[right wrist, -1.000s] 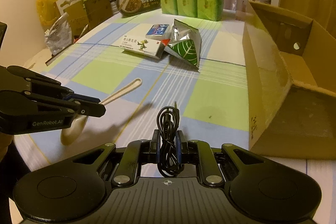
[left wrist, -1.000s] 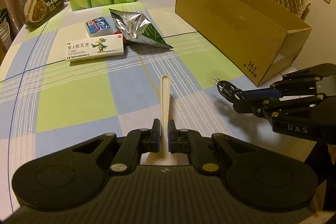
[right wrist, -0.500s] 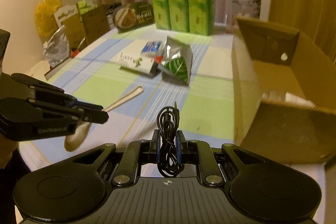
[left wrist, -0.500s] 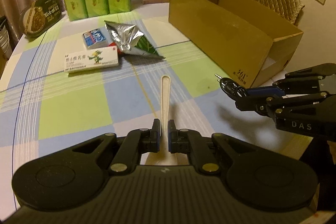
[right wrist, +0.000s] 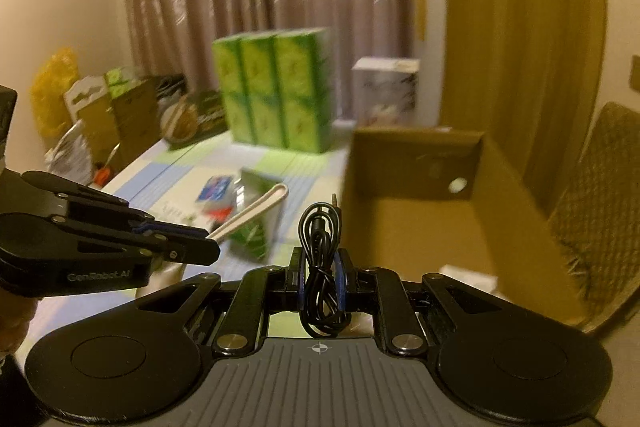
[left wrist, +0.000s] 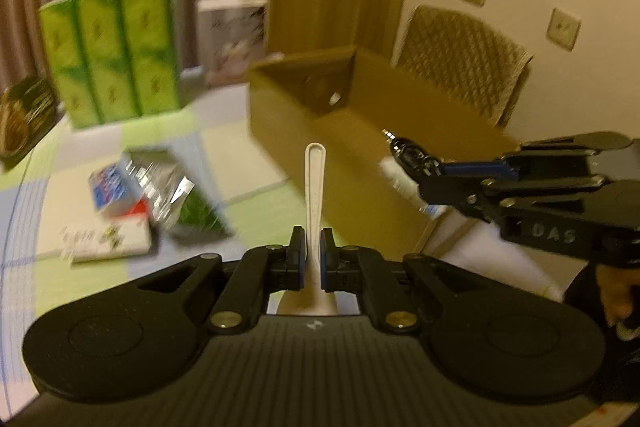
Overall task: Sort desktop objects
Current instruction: 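Carry spoon and cable over the cardboard box with both tools, then open both tools to drop spoon and cable into the box, then withdraw both open tools from the box back over the table, then close right tool on silver tea bag while left tool closes on white ointment box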
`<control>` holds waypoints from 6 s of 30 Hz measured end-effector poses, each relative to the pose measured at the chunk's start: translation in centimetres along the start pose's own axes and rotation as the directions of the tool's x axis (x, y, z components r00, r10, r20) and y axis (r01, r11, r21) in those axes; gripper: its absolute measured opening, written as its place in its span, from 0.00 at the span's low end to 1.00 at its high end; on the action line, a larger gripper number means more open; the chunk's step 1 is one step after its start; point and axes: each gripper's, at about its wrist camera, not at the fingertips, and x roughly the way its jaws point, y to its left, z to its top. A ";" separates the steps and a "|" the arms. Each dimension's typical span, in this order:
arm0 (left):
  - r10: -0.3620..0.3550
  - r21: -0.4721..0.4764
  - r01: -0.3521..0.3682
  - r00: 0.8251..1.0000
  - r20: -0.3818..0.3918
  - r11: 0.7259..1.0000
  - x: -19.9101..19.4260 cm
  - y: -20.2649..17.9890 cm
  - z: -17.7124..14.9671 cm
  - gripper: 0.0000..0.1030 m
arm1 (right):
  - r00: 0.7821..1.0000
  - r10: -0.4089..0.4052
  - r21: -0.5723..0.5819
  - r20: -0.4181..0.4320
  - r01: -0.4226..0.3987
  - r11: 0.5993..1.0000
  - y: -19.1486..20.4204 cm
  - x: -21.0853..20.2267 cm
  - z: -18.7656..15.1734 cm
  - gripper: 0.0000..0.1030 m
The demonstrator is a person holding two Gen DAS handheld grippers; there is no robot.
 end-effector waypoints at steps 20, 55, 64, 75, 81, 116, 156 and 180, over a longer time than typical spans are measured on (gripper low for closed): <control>-0.144 0.002 0.144 0.989 0.016 0.990 8.4 -6.5 7.9 0.04 | 0.992 -0.125 0.099 -0.024 0.127 0.987 -9.5 2.0 -0.3 0.11; -0.012 -0.131 0.019 0.998 0.059 0.991 3.2 -0.4 3.1 0.51 | 0.994 -0.103 0.144 0.038 0.096 0.985 -6.3 -0.8 -2.4 0.57; 0.105 -0.165 -0.095 0.993 0.055 0.982 -1.1 2.8 -0.9 0.87 | 0.998 -0.021 0.119 0.053 0.014 0.993 -1.2 -2.0 -2.8 0.86; 0.277 -0.196 -0.271 0.961 0.008 0.942 -5.3 8.4 -5.7 0.99 | 0.997 0.069 0.021 0.038 -0.070 0.997 4.6 -1.4 -2.3 0.98; 0.298 -0.212 -0.296 0.954 -0.022 0.931 -6.5 11.0 -7.4 0.99 | 0.994 0.104 -0.033 0.017 -0.103 0.994 7.1 -0.5 -2.3 0.98; 0.226 -0.242 -0.250 0.966 -0.123 0.937 5.3 22.7 -8.5 0.99 | 0.960 0.165 0.013 -0.227 -0.167 0.986 8.3 24.3 0.7 0.98; 0.006 -0.495 -0.045 0.997 -0.080 0.868 7.7 26.5 -7.5 0.98 | 0.931 0.132 -0.019 -0.339 -0.147 0.989 11.6 21.2 -3.8 0.44; 0.120 -0.215 -0.168 0.968 -0.221 0.962 4.8 21.5 -9.1 0.38 | 0.906 0.158 -0.058 -0.394 -0.196 0.979 11.0 21.4 -4.4 0.43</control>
